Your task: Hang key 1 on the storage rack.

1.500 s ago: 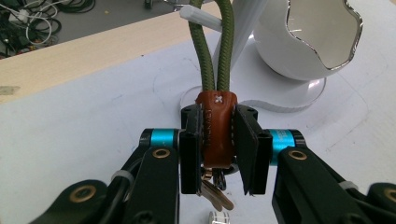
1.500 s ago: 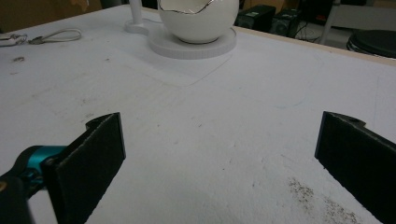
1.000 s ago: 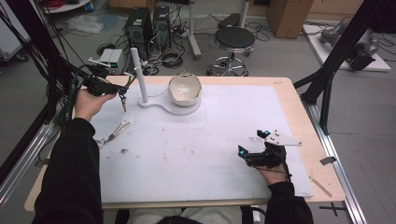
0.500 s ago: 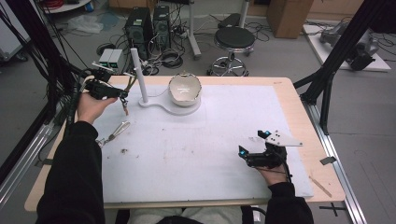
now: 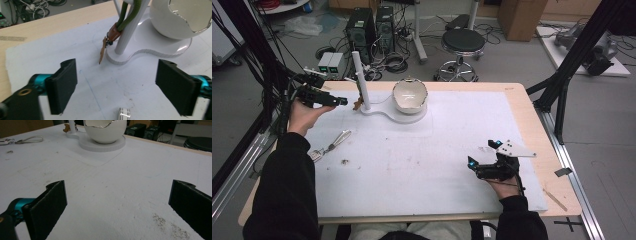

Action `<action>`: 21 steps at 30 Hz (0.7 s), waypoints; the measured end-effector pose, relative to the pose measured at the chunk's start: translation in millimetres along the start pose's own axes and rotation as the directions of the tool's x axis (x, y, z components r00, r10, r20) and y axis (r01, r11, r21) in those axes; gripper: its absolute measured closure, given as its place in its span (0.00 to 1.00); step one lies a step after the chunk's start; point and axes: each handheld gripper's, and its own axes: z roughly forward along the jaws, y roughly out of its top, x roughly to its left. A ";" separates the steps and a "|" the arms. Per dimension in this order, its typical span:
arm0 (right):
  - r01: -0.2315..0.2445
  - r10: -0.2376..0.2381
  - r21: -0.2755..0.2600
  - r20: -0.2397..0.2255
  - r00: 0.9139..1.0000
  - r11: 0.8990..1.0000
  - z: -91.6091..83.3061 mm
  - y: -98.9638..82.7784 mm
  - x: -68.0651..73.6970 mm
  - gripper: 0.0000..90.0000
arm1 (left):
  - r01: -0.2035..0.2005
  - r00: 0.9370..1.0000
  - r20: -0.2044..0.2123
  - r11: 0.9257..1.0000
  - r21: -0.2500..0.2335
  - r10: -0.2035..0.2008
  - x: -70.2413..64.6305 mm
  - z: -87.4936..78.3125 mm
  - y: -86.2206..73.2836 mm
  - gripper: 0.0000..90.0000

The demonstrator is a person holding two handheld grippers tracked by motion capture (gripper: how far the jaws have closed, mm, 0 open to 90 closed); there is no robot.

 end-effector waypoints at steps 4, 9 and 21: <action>0.005 -0.005 0.005 0.000 1.000 1.000 0.2 -0.1 0.7 0.01 | 0.027 1.000 -0.015 0.999 -0.022 -0.028 5.1 -4.3 -4.2 0.07; 0.005 -0.005 0.006 0.004 1.000 1.000 0.4 -0.1 0.5 0.01 | 0.042 0.999 -0.016 0.998 -0.046 -0.042 12.2 -13.7 -10.0 0.04; 0.005 -0.006 0.007 0.004 1.000 1.000 0.3 -0.2 1.0 0.01 | 0.042 0.998 0.049 0.991 -0.123 -0.036 12.5 -29.2 -35.4 0.04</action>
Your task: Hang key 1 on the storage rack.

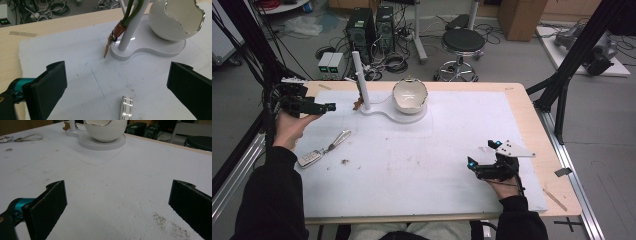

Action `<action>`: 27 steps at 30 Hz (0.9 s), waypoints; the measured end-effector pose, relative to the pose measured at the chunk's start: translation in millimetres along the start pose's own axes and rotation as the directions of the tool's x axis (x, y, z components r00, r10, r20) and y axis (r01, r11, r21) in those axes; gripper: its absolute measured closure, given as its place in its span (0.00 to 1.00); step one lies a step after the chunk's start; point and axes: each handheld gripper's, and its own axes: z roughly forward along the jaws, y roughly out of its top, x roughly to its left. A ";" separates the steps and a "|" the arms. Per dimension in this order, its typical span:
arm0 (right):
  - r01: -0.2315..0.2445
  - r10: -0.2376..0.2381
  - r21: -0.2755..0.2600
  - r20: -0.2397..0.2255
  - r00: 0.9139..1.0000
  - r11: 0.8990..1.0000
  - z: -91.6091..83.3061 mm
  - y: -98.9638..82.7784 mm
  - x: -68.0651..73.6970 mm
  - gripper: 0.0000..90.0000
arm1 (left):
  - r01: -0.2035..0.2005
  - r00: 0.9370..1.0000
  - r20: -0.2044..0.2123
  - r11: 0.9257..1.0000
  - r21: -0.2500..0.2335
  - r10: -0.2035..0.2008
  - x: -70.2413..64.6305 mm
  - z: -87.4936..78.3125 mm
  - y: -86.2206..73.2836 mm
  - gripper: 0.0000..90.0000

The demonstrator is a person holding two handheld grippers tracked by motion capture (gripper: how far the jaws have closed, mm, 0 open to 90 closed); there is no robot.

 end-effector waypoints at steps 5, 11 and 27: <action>0.002 -0.002 0.000 0.003 1.000 1.000 0.0 0.0 -0.3 0.01 | -0.010 1.000 0.008 1.000 0.004 0.010 0.5 -2.8 -10.4 0.04; -0.001 0.001 0.001 0.004 1.000 1.000 -0.6 0.0 0.0 0.01 | -0.035 0.999 0.014 0.999 0.033 0.035 2.8 -1.3 -22.6 0.04; -0.001 0.001 0.001 0.007 1.000 1.000 -0.6 0.1 0.3 0.01 | -0.094 0.995 0.043 0.990 0.107 0.090 -6.3 15.0 -35.6 0.04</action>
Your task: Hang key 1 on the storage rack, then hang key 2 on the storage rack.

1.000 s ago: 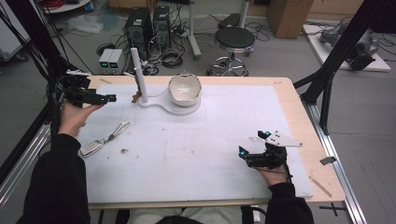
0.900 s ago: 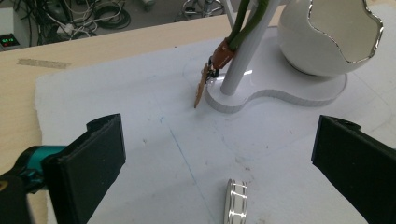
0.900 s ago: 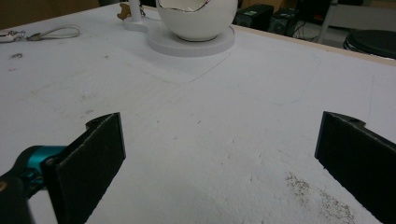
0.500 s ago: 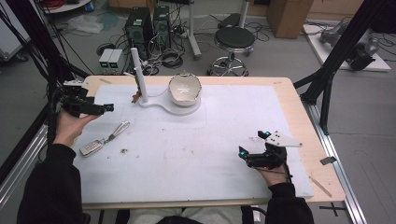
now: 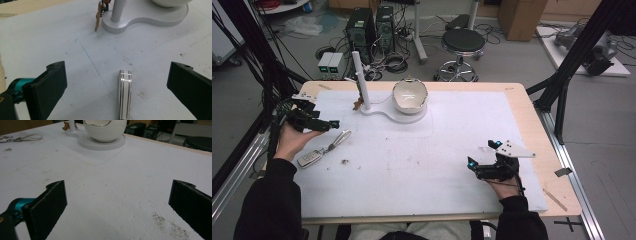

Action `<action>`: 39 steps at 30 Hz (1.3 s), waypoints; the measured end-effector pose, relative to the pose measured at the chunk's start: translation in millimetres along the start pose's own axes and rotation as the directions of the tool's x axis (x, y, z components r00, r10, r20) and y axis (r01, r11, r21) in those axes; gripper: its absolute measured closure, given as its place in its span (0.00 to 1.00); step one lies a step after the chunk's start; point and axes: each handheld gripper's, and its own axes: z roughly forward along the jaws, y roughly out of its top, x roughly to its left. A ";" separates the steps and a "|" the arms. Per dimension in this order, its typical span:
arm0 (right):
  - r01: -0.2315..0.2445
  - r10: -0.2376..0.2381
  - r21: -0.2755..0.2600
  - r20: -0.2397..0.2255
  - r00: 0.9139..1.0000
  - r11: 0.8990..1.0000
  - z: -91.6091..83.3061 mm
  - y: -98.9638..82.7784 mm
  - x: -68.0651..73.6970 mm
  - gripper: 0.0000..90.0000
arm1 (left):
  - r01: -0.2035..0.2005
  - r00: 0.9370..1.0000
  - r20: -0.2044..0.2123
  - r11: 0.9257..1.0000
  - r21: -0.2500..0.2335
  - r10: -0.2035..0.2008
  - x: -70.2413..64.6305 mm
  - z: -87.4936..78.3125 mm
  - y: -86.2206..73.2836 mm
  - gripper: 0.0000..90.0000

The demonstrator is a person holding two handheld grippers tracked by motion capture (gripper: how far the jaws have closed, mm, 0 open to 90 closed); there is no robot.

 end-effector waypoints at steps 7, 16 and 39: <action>0.001 -0.001 0.001 -0.001 1.000 1.000 0.1 -0.1 -0.3 0.01 | -0.024 1.000 0.009 0.999 0.035 0.024 -2.3 8.5 -1.5 0.04; 0.002 -0.002 0.002 0.000 1.000 1.000 -0.1 -0.2 -0.1 0.01 | -0.059 0.998 0.031 0.993 0.103 0.056 -6.9 18.6 -7.0 0.04; 0.009 -0.009 0.006 -0.004 1.000 1.000 0.4 -0.7 -0.8 0.01 | -0.121 0.992 0.063 0.944 0.306 0.107 -20.4 46.0 -16.8 0.41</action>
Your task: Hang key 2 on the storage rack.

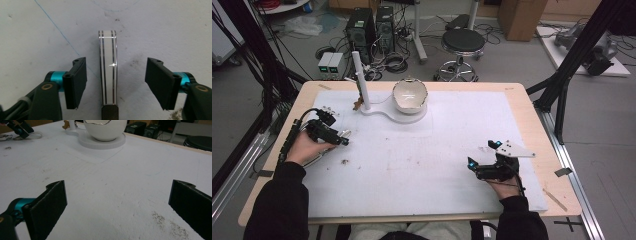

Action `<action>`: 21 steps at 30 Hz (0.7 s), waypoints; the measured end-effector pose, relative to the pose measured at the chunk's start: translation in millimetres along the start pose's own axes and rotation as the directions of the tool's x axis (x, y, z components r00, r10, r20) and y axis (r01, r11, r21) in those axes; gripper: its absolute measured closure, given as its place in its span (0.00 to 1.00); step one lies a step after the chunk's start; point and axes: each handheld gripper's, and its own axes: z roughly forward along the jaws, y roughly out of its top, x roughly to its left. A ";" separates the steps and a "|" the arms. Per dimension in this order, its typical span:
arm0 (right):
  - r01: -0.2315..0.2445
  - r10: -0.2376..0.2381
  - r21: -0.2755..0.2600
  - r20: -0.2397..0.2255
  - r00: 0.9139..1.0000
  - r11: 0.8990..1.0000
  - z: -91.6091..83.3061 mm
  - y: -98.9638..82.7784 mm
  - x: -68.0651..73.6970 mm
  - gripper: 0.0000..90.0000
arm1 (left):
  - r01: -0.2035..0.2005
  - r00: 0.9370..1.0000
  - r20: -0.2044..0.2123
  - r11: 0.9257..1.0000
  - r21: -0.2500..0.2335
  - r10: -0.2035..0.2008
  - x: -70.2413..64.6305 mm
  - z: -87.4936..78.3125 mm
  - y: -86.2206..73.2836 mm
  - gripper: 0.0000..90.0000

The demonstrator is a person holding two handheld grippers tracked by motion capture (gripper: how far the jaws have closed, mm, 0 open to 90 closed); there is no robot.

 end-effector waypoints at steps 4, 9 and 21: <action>0.000 0.000 0.001 0.002 1.000 1.000 -0.1 -0.1 0.1 0.01 | 0.016 0.999 -0.031 1.000 0.012 -0.016 2.4 2.1 -0.9 0.61; 0.001 -0.001 0.003 0.002 1.000 1.000 -0.1 -0.2 -0.4 0.01 | -0.019 1.000 -0.020 1.000 0.003 0.019 4.2 0.5 -2.4 0.82; 0.001 -0.001 0.002 0.004 1.000 1.000 -0.6 0.0 0.1 0.01 | -0.024 0.998 -0.067 0.995 -0.096 0.018 7.0 -19.7 -3.0 0.83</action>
